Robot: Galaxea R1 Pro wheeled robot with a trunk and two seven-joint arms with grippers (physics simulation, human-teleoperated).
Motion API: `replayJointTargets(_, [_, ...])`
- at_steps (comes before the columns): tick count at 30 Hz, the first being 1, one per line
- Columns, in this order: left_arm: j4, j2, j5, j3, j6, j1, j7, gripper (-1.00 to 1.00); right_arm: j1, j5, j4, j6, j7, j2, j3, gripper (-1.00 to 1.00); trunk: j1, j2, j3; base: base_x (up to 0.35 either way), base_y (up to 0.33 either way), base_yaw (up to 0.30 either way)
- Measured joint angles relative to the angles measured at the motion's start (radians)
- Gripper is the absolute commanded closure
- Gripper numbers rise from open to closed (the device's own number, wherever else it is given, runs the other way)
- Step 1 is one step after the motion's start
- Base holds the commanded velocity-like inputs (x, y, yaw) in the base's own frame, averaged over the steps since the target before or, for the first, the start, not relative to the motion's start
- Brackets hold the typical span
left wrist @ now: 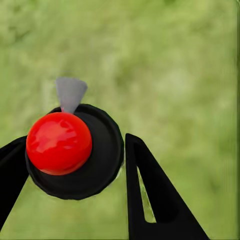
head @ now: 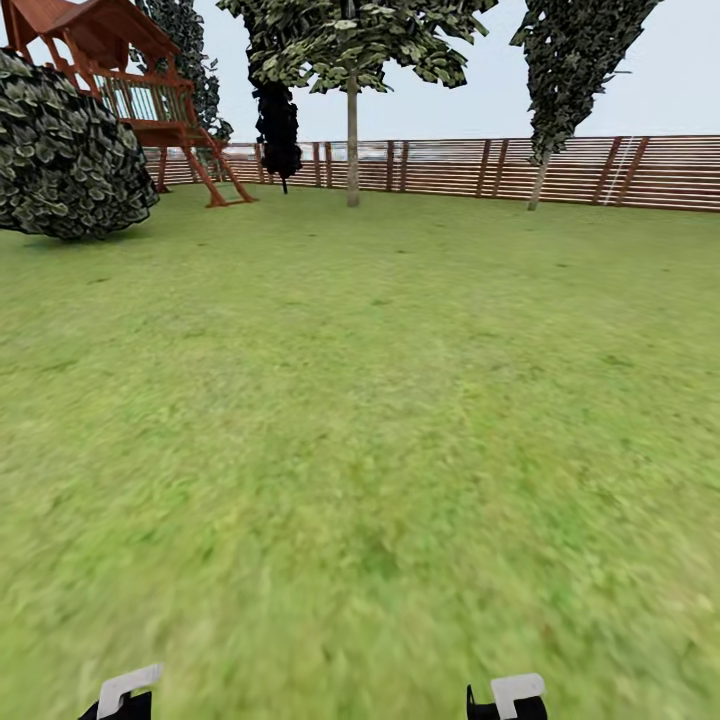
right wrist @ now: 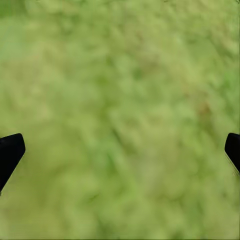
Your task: In the garden, pick up the pesticide atomizer on the floor and spray pesticide onto both trees until each tree trunk is fully covered.
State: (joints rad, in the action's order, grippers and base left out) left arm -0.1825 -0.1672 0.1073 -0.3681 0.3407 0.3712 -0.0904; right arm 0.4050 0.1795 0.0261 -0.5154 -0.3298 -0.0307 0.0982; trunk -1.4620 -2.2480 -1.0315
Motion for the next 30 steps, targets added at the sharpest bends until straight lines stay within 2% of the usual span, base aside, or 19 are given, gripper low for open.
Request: replayJointTargets(30, [0.0, 0.0, 0.0, 0.001, 0.0, 0.0, 0.0, 1.0, 0.0, 0.001, 0.0, 0.0, 0.0, 0.0, 0.0, -1.0, 0.0, 0.0, 0.0, 0.337, 0.0, 0.0])
